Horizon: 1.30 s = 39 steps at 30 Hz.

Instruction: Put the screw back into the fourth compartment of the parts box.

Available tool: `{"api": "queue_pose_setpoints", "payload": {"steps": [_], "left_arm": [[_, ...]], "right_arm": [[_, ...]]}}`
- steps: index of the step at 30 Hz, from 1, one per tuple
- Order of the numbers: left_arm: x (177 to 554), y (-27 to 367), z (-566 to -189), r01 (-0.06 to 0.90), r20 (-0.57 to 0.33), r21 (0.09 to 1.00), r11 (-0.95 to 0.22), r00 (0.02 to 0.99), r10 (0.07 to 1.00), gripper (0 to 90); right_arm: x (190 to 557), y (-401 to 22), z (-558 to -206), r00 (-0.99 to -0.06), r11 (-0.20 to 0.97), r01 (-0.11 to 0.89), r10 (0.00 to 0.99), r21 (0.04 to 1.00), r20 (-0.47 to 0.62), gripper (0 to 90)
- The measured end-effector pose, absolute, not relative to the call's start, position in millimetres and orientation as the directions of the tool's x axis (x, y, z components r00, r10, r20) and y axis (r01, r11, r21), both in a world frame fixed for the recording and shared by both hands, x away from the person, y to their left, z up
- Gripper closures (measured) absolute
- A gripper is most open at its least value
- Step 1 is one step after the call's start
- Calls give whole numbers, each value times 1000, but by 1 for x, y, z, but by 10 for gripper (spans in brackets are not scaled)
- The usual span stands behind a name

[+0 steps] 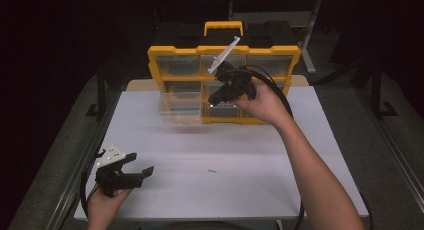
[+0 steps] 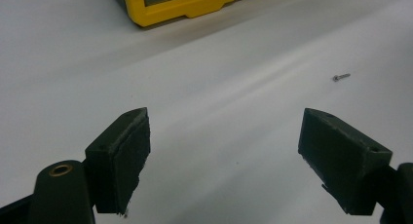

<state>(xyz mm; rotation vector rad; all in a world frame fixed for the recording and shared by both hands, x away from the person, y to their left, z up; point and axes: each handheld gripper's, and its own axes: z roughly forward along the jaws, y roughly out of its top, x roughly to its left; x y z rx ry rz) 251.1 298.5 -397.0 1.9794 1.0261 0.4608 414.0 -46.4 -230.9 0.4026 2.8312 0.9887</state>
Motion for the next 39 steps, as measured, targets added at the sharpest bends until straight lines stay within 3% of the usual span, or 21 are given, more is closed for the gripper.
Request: {"api": "queue_pose_setpoints", "payload": {"steps": [6, 23, 27, 39], "left_arm": [[251, 299, -397, 491, -52, 812, -316, 600, 798, 190], [252, 300, -397, 488, -40, 805, -337, 611, 791, 190], [252, 299, -397, 491, -55, 812, -315, 602, 796, 190], [252, 298, -398, 491, -48, 806, -329, 609, 792, 187]], "right_arm": [[420, -24, -227, -962, 757, 203, 271, 621, -16, 848], [436, 21, -259, -963, 790, 226, 269, 570, 9, 839], [436, 21, -261, -962, 781, 229, 272, 580, 15, 784], [418, -8, -239, -963, 749, 194, 268, 634, -23, 739]]}}
